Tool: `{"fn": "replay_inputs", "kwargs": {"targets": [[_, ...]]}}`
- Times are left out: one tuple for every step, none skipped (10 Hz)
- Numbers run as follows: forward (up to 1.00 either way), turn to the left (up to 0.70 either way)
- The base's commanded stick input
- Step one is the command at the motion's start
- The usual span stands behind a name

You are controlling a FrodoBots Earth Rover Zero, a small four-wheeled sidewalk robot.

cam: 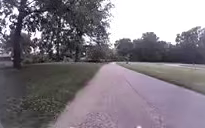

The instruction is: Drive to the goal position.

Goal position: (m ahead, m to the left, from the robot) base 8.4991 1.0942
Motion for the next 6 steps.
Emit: {"fn": "replay_inputs", "kwargs": {"targets": [[0.70, -0.07], [0.70, 0.00], [0.70, 0.00], [0.70, 0.00], [0.70, 0.00], [0.70, 0.00]]}}
